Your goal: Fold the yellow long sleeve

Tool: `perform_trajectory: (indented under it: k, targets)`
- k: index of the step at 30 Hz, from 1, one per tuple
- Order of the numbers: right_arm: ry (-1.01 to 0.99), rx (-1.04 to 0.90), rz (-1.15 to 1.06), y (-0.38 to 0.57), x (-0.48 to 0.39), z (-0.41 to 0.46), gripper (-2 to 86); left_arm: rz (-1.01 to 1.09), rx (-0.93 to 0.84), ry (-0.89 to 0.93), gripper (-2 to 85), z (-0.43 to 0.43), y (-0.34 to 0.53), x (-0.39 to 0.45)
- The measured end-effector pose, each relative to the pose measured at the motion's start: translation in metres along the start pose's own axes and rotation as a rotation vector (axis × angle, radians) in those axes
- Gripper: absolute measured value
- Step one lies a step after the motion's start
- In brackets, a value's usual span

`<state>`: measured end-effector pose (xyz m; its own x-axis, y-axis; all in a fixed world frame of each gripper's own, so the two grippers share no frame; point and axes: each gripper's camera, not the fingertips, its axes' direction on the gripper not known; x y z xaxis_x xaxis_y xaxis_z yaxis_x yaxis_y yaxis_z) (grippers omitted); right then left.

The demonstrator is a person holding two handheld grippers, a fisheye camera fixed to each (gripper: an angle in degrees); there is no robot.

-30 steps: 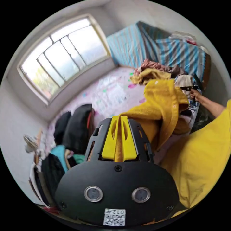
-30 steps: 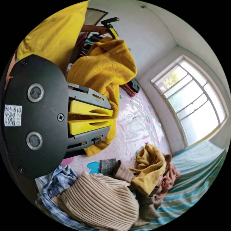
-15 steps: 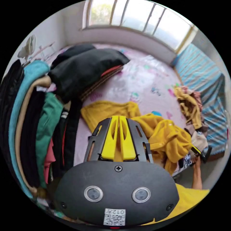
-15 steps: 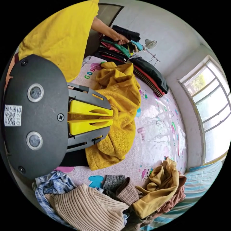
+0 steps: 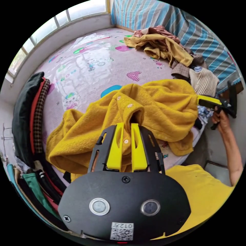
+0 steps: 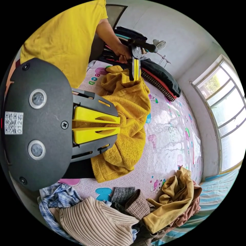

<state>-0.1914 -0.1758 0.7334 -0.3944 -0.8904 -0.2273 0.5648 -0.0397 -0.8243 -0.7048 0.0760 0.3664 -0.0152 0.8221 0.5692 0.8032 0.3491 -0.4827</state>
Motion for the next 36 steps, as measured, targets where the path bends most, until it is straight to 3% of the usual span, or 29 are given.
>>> perform_trajectory:
  k: [3,8,10,15,19,26,28,30,32,34,36]
  targets:
    - [-0.018,-0.002,0.019,-0.004,0.01,0.001,3.0,0.041,0.114,0.165,5.3,-0.034,-0.004,0.032]
    - [-0.061,-0.038,0.048,-0.017,0.036,0.008,2.9,0.675,0.273,0.105,4.8,-0.093,0.03,0.201]
    - [-0.052,-0.06,0.05,-0.022,0.045,0.007,2.9,0.78,0.265,0.033,4.9,-0.086,0.047,0.226]
    - [-0.054,-0.098,0.021,-0.031,0.056,0.01,2.9,0.64,0.274,-0.292,5.3,-0.06,0.065,0.199]
    - [-0.082,-0.073,0.067,-0.034,0.068,0.017,3.0,0.482,0.105,-0.584,5.5,-0.018,0.059,0.135]
    - [-0.118,-0.074,0.1,-0.044,0.078,0.029,2.9,0.709,-0.051,-0.929,3.9,0.057,0.044,0.14]
    - [-0.106,-0.083,0.072,-0.05,0.073,0.027,3.0,0.711,-0.133,-0.875,2.4,0.063,0.03,0.134]
    - [-0.091,-0.093,0.016,-0.058,0.063,0.02,3.0,0.621,-0.153,-0.695,1.3,0.039,0.006,0.12]
    - [-0.062,-0.099,-0.094,-0.07,0.042,0.003,3.0,0.441,-0.121,-0.324,0.6,-0.021,-0.037,0.077]
    - [-0.032,-0.101,-0.169,-0.078,0.028,-0.009,3.0,0.326,-0.034,-0.149,0.3,-0.063,-0.064,0.043]
    - [-0.031,-0.083,-0.176,-0.086,0.025,-0.017,3.0,0.212,0.106,-0.291,0.1,-0.095,-0.08,0.024]
